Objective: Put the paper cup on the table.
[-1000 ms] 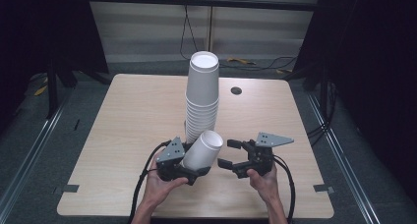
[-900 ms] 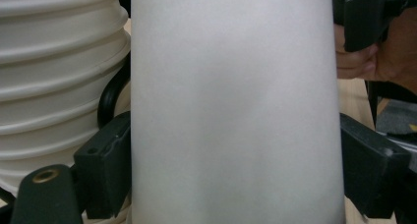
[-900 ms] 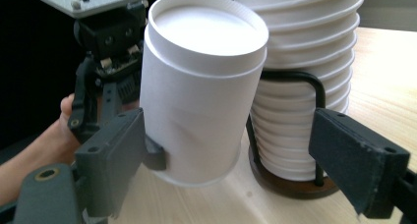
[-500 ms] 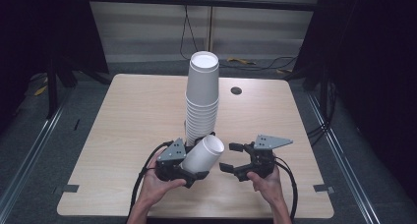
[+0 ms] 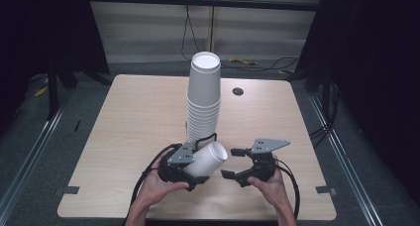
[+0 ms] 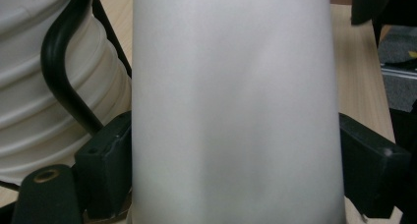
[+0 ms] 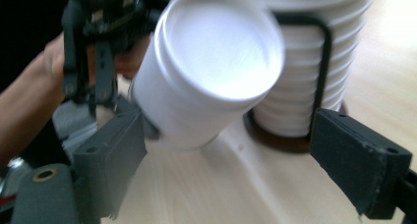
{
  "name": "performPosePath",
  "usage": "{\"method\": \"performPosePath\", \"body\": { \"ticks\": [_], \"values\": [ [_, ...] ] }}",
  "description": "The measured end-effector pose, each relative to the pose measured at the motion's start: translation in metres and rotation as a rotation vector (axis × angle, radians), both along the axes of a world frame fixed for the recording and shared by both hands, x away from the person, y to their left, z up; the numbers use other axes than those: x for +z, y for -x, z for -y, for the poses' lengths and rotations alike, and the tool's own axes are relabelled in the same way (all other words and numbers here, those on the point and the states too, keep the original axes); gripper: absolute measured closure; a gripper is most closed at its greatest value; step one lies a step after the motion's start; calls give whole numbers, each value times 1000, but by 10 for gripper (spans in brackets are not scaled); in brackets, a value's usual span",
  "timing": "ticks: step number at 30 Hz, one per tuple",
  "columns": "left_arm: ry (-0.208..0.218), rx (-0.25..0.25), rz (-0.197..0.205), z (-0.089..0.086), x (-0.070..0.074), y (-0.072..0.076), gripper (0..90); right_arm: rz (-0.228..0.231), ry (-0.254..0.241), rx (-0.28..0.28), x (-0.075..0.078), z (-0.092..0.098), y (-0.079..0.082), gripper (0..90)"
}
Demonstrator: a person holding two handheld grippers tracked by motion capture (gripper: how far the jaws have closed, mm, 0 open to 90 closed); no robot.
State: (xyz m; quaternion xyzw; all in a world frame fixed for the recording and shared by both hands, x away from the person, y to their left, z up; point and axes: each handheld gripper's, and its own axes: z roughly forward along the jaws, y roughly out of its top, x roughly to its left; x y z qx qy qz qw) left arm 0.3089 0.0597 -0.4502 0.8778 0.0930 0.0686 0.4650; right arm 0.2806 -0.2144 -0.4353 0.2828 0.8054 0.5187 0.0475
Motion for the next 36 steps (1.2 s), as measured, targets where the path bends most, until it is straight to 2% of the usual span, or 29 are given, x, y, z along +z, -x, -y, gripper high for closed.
{"method": "performPosePath", "body": {
  "ticks": [3, 6, 11, 14, 16, 18, 21, 24, 27, 31, 32, 33, 34, 35, 36],
  "values": [
    [-57, -10, 14, 1, 3, -1, 146, -7, 26, 30, 0, -2, 1, 138],
    [-73, -20, 17, 3, 5, 0, 146, -7, 53, 41, 1, -4, 1, 137],
    [-155, -40, 42, 8, 10, -1, 147, -16, 119, 64, 1, -7, 1, 141],
    [-181, -62, 56, 11, 13, -1, 147, -18, 151, 64, 3, -8, 0, 140],
    [-203, -58, 66, 14, 16, -1, 147, -19, 184, 64, 4, -9, -1, 137],
    [-223, -80, 83, 18, 19, -1, 147, -20, 211, 69, 6, -10, -2, 138],
    [-288, -77, 100, 23, 20, -1, 146, -27, 243, 81, 8, -12, -2, 146],
    [-304, -85, 97, 27, 19, 0, 147, -32, 260, 81, 8, -13, -4, 196],
    [-336, -98, 109, 30, 19, 1, 147, -41, 275, 91, 7, -14, -5, 198],
    [-358, -113, 117, 32, 20, 2, 147, -54, 297, 110, 5, -16, -7, 192],
    [-343, -106, 104, 33, 19, 3, 147, -59, 307, 113, 4, -17, -8, 190],
    [-354, -118, 114, 33, 19, 3, 147, -63, 313, 117, 4, -17, -9, 186],
    [-389, -146, 137, 33, 21, 3, 147, -66, 321, 119, 4, -17, -9, 177],
    [-368, -134, 123, 34, 19, 4, 147, -68, 329, 130, 4, -19, -9, 171],
    [-370, -136, 130, 34, 19, 4, 147, -71, 334, 138, 4, -20, -10, 171]
  ]
}}
